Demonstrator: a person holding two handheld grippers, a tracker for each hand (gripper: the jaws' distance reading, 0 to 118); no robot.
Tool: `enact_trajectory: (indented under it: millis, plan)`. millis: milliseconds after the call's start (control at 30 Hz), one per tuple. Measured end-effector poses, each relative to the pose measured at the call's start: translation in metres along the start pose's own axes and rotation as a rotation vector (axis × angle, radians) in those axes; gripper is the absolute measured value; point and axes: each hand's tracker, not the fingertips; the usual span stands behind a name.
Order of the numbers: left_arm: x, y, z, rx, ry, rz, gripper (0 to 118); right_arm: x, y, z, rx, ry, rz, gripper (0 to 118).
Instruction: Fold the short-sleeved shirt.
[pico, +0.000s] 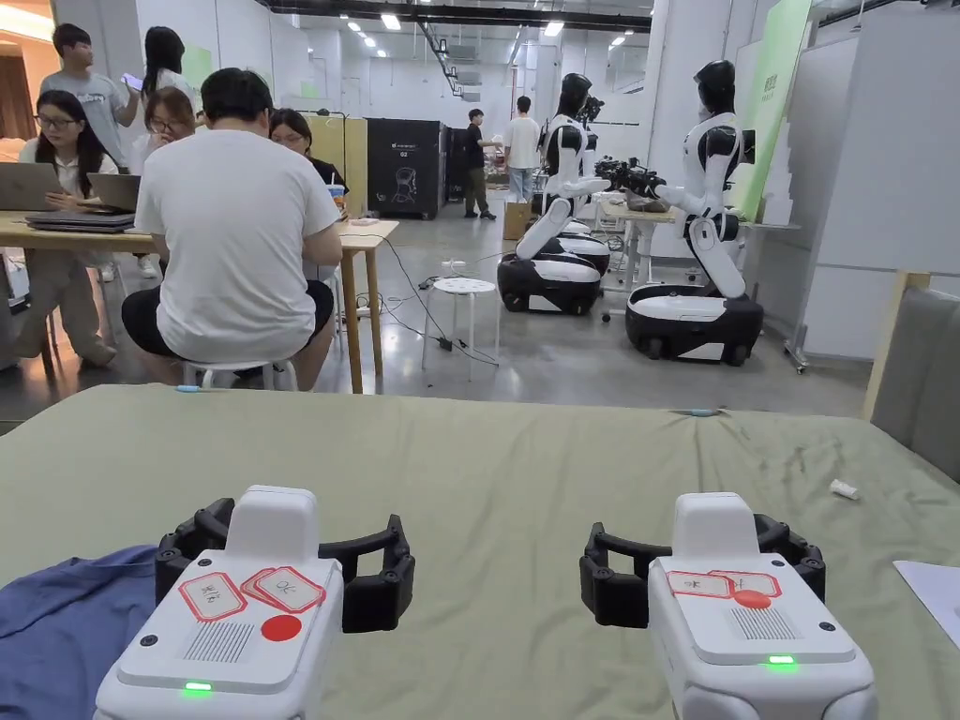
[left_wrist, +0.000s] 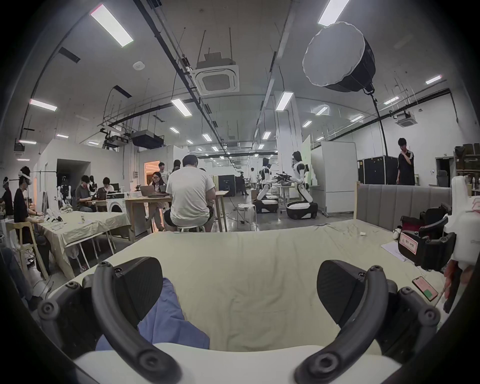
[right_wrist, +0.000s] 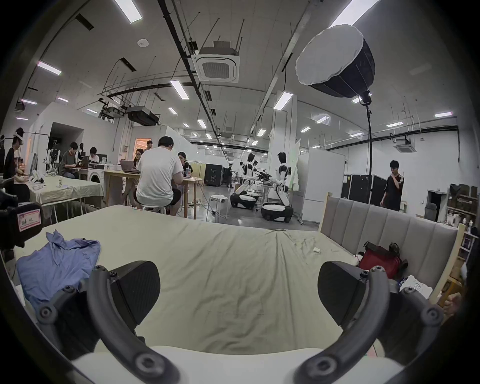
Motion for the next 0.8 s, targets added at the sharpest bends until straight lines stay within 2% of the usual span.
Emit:
enact_trajectory:
  millis: [567, 600, 633, 667, 700, 733, 767, 800]
  plan:
    - [-0.001, 0.0, -0.002, -0.016, -0.018, -0.006, 118, 0.004, 0.002, 0.001, 0.007, -0.019, -0.029, 118]
    - [0.0, 0.0, -0.003, -0.017, -0.013, -0.006, 117, 0.004, 0.002, 0.002, 0.009, -0.029, -0.024, 113]
    - [0.001, 0.0, -0.003, -0.017, -0.008, -0.009, 106, 0.005, 0.002, 0.003, 0.01, -0.037, -0.018, 86]
    - [0.001, 0.0, -0.002, -0.021, -0.033, -0.008, 86, 0.006, 0.002, 0.004, 0.007, -0.031, -0.012, 51]
    - [0.002, 0.001, -0.002, -0.023, -0.056, -0.007, 56, 0.008, 0.002, 0.005, 0.005, -0.024, -0.014, 9]
    - [0.003, 0.001, -0.002, -0.027, -0.052, -0.012, 7, 0.009, 0.003, 0.004, -0.001, -0.021, -0.019, 1]
    - [0.006, 0.001, -0.004, -0.033, -0.045, -0.029, 0, 0.011, 0.002, 0.005, -0.017, -0.057, -0.028, 0]
    - [0.008, 0.0, -0.004, -0.033, -0.033, -0.051, 0, 0.012, 0.005, 0.007, 0.011, -0.054, -0.031, 0]
